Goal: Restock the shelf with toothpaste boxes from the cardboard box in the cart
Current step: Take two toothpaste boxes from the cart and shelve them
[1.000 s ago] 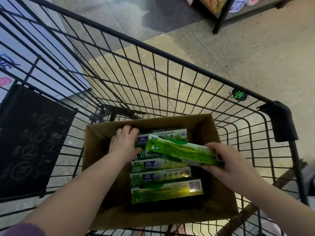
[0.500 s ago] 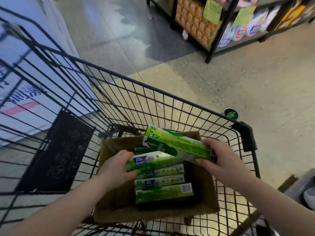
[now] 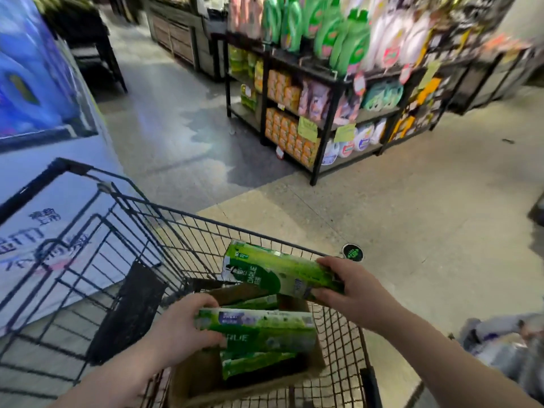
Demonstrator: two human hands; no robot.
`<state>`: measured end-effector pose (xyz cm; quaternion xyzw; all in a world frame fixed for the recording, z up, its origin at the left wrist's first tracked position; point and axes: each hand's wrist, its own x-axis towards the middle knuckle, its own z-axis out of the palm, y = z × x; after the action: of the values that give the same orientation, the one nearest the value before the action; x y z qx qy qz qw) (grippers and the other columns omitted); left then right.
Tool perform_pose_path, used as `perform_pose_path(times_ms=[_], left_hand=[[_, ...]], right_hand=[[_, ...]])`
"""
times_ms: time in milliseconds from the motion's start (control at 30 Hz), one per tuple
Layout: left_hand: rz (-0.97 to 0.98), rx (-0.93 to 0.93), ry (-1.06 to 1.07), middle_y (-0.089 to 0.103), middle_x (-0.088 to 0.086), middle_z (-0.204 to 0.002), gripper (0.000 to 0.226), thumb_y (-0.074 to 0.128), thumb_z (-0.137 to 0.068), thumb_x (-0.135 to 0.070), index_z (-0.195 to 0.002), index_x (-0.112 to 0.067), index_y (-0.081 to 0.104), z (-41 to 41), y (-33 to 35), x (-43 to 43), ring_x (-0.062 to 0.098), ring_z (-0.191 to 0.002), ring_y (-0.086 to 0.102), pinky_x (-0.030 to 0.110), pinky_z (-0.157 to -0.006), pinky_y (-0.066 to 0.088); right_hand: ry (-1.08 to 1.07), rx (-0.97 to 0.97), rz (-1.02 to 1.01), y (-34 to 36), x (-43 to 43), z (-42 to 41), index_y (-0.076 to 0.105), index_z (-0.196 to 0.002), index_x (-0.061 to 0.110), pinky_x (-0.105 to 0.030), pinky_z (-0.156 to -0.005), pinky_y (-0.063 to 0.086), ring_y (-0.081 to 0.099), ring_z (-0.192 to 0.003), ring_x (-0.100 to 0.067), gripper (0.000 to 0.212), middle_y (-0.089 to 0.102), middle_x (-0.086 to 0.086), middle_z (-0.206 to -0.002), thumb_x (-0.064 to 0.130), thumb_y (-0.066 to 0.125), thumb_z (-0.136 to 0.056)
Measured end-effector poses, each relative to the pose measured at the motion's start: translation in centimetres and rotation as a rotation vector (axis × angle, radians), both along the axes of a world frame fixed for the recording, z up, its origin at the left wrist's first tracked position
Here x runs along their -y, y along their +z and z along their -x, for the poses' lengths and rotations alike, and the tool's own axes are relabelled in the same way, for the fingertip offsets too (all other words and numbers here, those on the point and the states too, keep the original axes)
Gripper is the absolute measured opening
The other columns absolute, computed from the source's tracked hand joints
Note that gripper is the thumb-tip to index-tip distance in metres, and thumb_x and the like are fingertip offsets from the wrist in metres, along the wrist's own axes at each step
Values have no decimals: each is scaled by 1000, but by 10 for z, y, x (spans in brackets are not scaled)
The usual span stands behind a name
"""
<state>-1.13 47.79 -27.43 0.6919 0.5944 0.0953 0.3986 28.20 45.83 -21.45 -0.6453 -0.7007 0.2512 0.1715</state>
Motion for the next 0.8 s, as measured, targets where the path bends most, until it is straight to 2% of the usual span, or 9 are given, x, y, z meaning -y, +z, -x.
perform_pose_path(times_ms=[133,267,400,467,533,600,667,733,800], left_hand=[[30,79,-110,60,-7,-98,46,85,-54,-33,-91,-37,57,-7,37,10,8,-87,59,27,-76,50],[-4,120,-307,60,-9,-96,46,83,-60,-34,-96,-33,55,-18,61,32,4,-83,58,12,-61,41],[-86,178,-540,59,-12,-86,37,81,-65,-28,-88,-35,52,-29,82,65,1,-75,57,8,-55,43],[-70,211,-644,60,-10,-88,35,80,-67,-27,-90,-33,54,-40,90,84,3,-77,59,12,-57,44],[-72,202,-748,58,-13,-89,36,78,-68,-30,-94,-34,53,-57,100,111,-1,-76,55,11,-57,37],[-50,223,-844,53,-18,-88,34,77,-69,-31,-91,-37,51,-77,107,141,-3,-76,50,9,-57,33],[-6,229,-947,52,-20,-89,35,79,-64,-39,-83,-42,50,-95,117,177,-1,-80,51,16,-66,39],[19,233,-1050,61,-17,-86,43,77,-46,-52,-80,-42,53,-114,122,216,7,-82,59,22,-70,46],[86,303,-1098,67,-12,-65,46,74,-35,-46,-77,-34,61,-132,125,261,4,-66,63,13,-56,47]], right_hand=[[-164,22,-65,39,51,1,49,-125,24,-28,-89,45,51,-97,-10,47,50,8,-104,34,63,-81],[-372,18,-97,61,119,13,50,-122,25,-30,-84,44,54,-100,-14,55,57,4,-107,50,58,-74],[-607,27,-129,74,202,34,51,-119,23,-29,-84,43,54,-96,-14,40,56,5,-102,30,63,-82],[-717,36,-137,84,248,45,54,-113,24,-29,-78,44,56,-87,-12,35,59,6,-94,29,64,-81],[-829,42,-143,92,303,55,56,-105,23,-32,-73,46,57,-80,-11,31,62,6,-87,33,64,-76],[-936,82,-150,99,359,63,59,-105,19,-36,-79,47,58,-85,-14,35,65,1,-93,35,63,-74],[-1035,102,-159,107,413,74,59,-106,18,-36,-82,46,57,-87,-12,41,64,2,-95,39,59,-72],[-1144,123,-153,111,466,85,58,-108,20,-34,-80,45,53,-86,-5,40,61,6,-93,40,60,-73],[-1243,129,-150,115,520,95,57,-107,25,-34,-80,46,54,-85,-6,37,61,5,-94,40,60,-73]])
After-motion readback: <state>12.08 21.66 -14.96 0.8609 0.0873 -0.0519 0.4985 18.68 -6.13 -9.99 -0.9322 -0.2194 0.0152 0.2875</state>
